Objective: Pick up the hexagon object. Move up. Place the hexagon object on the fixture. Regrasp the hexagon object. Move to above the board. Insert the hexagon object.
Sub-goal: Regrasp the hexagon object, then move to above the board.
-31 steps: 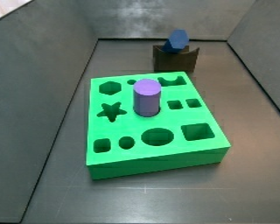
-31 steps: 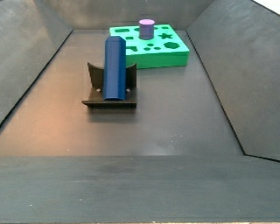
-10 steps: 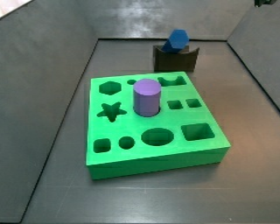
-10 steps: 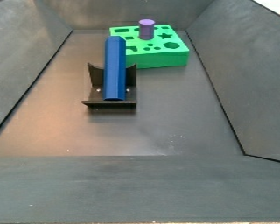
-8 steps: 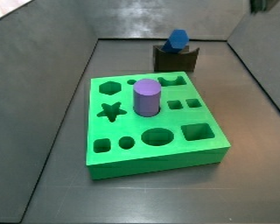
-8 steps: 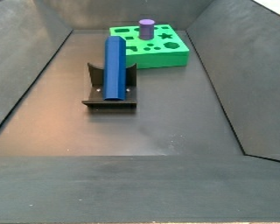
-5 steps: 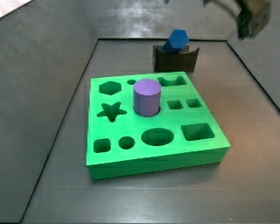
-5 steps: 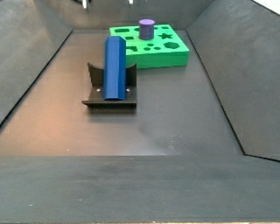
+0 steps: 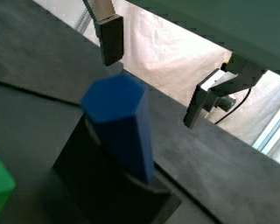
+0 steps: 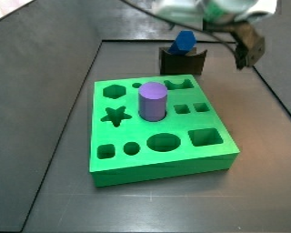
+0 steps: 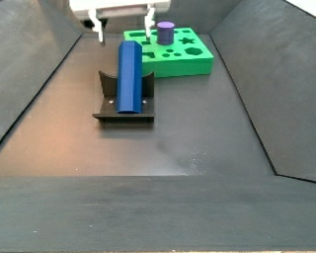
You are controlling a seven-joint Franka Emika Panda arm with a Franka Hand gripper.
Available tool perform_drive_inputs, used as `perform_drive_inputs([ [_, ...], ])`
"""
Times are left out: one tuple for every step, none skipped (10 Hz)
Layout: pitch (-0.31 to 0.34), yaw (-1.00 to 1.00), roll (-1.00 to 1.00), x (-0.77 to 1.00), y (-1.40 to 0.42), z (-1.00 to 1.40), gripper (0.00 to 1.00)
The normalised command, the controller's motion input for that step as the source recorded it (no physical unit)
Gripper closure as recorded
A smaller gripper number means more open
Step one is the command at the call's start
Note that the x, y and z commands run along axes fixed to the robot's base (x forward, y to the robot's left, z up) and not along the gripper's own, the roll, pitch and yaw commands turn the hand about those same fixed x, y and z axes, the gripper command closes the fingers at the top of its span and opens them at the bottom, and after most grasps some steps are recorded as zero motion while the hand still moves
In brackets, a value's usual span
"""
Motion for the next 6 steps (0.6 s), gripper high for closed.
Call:
perform_drive_inputs([
  [-0.042, 0.02, 0.08, 0.12, 0.01, -0.84, 0.00],
  [-0.034, 0.01, 0.08, 0.10, 0.00, -0.67, 0.00],
  [-0.028, 0.01, 0.08, 0.09, 0.00, -0.47, 0.00],
  [-0.025, 0.01, 0.08, 0.08, 0.00, -0.31, 0.00],
  [0.000, 0.00, 0.00, 0.00, 0.00, 0.00, 1.00],
  [-0.465, 0.08, 0.04, -0.06, -0.44, 1.00, 1.00],
])
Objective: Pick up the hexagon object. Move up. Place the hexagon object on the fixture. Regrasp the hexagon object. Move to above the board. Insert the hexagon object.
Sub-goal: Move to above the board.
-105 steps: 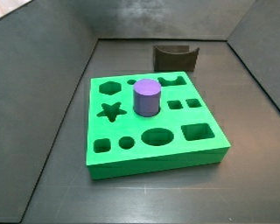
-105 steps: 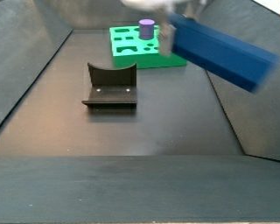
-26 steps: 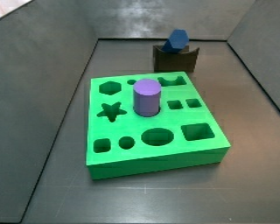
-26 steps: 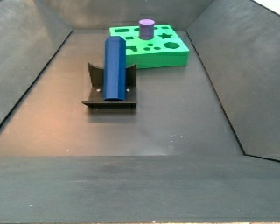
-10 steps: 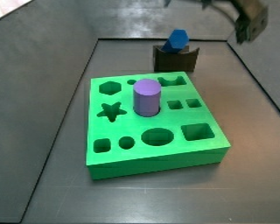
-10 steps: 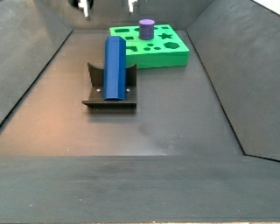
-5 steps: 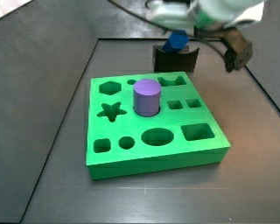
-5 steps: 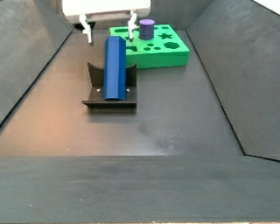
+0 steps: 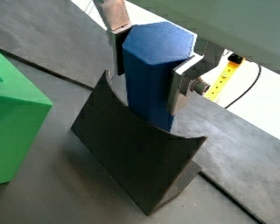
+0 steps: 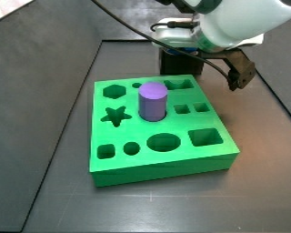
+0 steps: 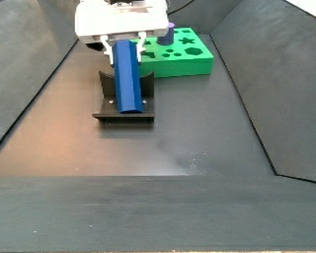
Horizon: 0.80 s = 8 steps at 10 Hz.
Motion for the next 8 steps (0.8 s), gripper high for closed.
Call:
perform_drive_inputs([
  [-0.451, 0.05, 0.05, -0.07, -0.43, 1.00, 1.00],
  [-0.425, -0.01, 0.06, -0.07, -0.41, 1.00, 1.00],
  [-0.377, -0.14, 0.05, -0.07, -0.37, 1.00, 1.00],
  [-0.327, -0.21, 0.06, -0.07, -0.36, 1.00, 1.00],
  [-0.237, -0.27, 0.07, -0.08, -0.34, 1.00, 1.00],
  [-0.186, -0.29, 0.08, -0.08, -0.33, 1.00, 1.00],
  [-0.076, -0.30, 0.08, -0.08, -0.31, 1.00, 1.00],
  [-0.001, -0.30, 0.07, -0.07, -0.29, 1.00, 1.00],
])
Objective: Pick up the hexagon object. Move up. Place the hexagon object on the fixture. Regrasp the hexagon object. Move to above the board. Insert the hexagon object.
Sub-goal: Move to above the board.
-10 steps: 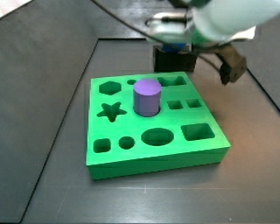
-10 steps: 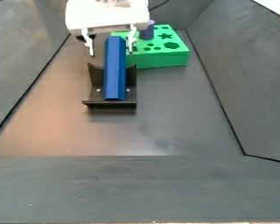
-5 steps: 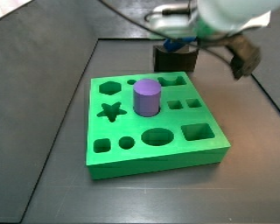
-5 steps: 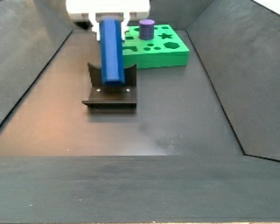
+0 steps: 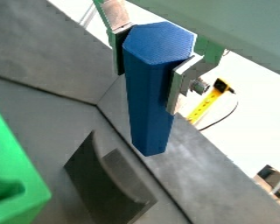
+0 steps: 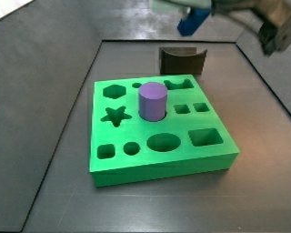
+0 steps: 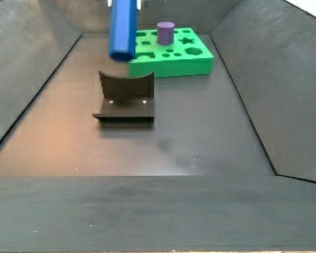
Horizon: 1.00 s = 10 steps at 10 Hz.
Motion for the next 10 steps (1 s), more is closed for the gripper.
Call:
perform_drive_inputs([
  [0.089, -0.26, 0.07, -0.07, -0.26, 1.00, 1.00],
  [0.141, -0.21, 0.07, -0.07, -0.24, 1.00, 1.00],
  [0.194, -0.13, 0.05, -0.06, -0.21, 0.96, 1.00],
  [0.217, -0.10, 0.04, -0.05, -0.16, 0.83, 1.00],
  [0.248, -0.02, 0.01, -0.02, -0.08, 0.58, 1.00],
  [0.264, 0.03, 0.00, 0.00, -0.06, 0.40, 1.00],
  [0.264, 0.10, 0.00, 0.01, -0.05, 0.17, 1.00],
  [0.252, 0.12, 0.01, 0.02, -0.04, 0.08, 1.00],
  [0.222, 0.18, 0.02, 0.04, -0.04, 0.05, 1.00],
  [0.211, 0.20, 0.02, 0.04, -0.04, 0.04, 1.00],
])
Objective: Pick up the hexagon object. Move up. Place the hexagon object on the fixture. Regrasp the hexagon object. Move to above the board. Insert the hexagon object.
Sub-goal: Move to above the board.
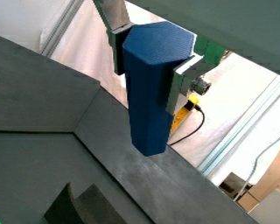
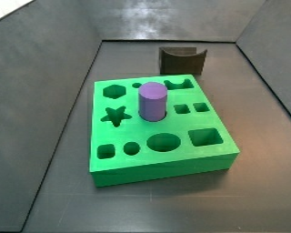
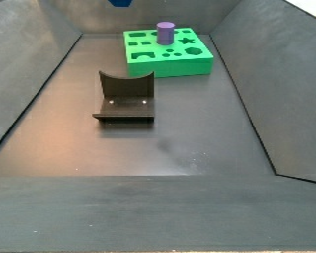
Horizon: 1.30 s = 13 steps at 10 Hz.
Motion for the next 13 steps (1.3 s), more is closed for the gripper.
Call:
perform_drive_inputs([
  [0.184, 0.21, 0.03, 0.06, -0.04, 0.03, 1.00],
  [0.166, 0.21, 0.03, 0.06, -0.05, 0.03, 1.00],
  [0.152, 0.21, 0.04, 0.07, -0.05, 0.02, 1.00],
  [0.141, 0.21, 0.04, 0.08, -0.05, 0.02, 1.00],
  [0.130, 0.21, 0.04, 0.08, -0.05, 0.02, 1.00],
  [0.124, 0.20, 0.04, 0.08, -0.06, 0.02, 1.00],
  [0.099, -0.05, -1.00, -1.00, -0.81, 0.41, 1.00],
  [0.083, -0.05, -1.00, -1.00, -0.79, 0.44, 1.00],
  [0.055, -0.05, -1.00, -1.00, -0.68, 0.43, 1.00],
  [0.045, -0.05, -1.00, -1.00, -0.59, 0.36, 1.00],
  [0.042, -0.04, -1.00, -0.74, -0.42, 0.28, 1.00],
  [0.044, -0.04, -1.00, -0.46, -0.23, 0.17, 1.00],
  [0.053, -0.04, -1.00, -0.25, -0.11, 0.08, 1.00],
])
